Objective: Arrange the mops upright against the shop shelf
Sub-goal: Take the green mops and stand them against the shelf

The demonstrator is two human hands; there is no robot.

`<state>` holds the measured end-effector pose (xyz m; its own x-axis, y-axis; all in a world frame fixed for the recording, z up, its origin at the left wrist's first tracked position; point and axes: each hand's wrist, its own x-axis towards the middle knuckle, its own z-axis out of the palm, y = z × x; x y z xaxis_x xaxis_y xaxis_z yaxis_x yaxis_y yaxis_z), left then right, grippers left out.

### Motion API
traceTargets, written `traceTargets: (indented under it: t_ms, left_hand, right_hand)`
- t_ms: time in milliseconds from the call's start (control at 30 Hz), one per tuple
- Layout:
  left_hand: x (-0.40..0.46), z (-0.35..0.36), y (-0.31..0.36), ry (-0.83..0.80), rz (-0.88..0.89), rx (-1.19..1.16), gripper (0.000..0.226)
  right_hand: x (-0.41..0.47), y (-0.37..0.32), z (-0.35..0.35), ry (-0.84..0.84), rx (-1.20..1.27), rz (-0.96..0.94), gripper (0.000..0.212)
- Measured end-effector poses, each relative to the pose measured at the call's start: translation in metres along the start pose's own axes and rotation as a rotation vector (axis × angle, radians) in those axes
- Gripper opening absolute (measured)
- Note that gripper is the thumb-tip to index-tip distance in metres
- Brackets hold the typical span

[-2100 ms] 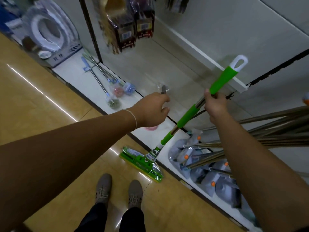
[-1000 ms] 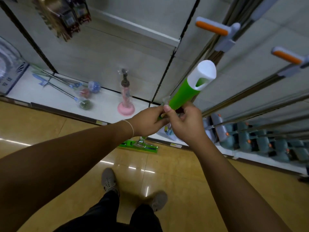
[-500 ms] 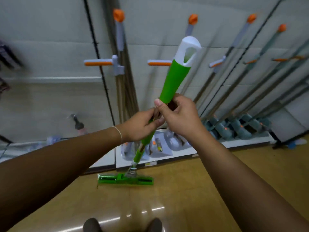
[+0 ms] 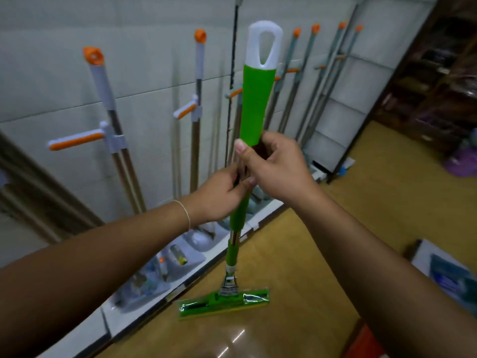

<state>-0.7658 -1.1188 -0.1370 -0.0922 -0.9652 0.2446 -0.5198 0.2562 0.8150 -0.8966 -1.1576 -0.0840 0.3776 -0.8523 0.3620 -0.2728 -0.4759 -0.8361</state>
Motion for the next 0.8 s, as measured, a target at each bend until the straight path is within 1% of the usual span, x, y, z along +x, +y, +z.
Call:
traceTargets:
  t_ms: [67,167,200,300,333,400,433,533,633,733,800]
  left_hand:
    - [0.025,0.010,0.008,-0.034,0.041,-0.008,0.023]
    - [0.063,0.022,0.014,-0.082,0.103,-0.048,0.017]
    - [0.076,0.025,0.015,-0.099,0.119,-0.063,0.020]
    - [0.121,0.030,0.016,-0.185,0.139,-0.067,0.048]
    - [0.136,0.030,0.017,-0.232,0.152,-0.054,0.048]
    - [0.169,0.033,0.024,-0.323,0.192,-0.042,0.035]
    - [0.183,0.035,0.029,-0.359,0.210,-0.048,0.029]
    - [0.222,0.047,0.042,-0.432,0.238,-0.086,0.022]
    - [0.256,0.063,0.055,-0.461,0.266,-0.108,0.023]
    - [0.283,0.079,0.069,-0.467,0.283,-0.156,0.031]
    - [0.301,0.093,0.078,-0.477,0.296,-0.173,0.029]
  right_hand:
    - [0.011,0.008,-0.016,0.049,0.005,0.006,0.024]
    - [0.030,0.020,-0.034,0.129,-0.009,0.017,0.017]
    - [0.038,0.025,-0.040,0.160,-0.024,0.024,0.018]
    - [0.061,0.038,-0.057,0.257,-0.089,0.053,0.032]
    - [0.067,0.041,-0.065,0.289,-0.108,0.062,0.036]
    - [0.081,0.044,-0.082,0.356,-0.148,0.072,0.040]
    - [0.087,0.046,-0.091,0.382,-0.166,0.082,0.038]
    - [0.101,0.046,-0.120,0.475,-0.224,0.099,0.036]
    - [0.114,0.047,-0.145,0.552,-0.281,0.110,0.036]
    - [0.125,0.050,-0.170,0.614,-0.300,0.119,0.032]
    - [0.132,0.056,-0.188,0.659,-0.293,0.120,0.029]
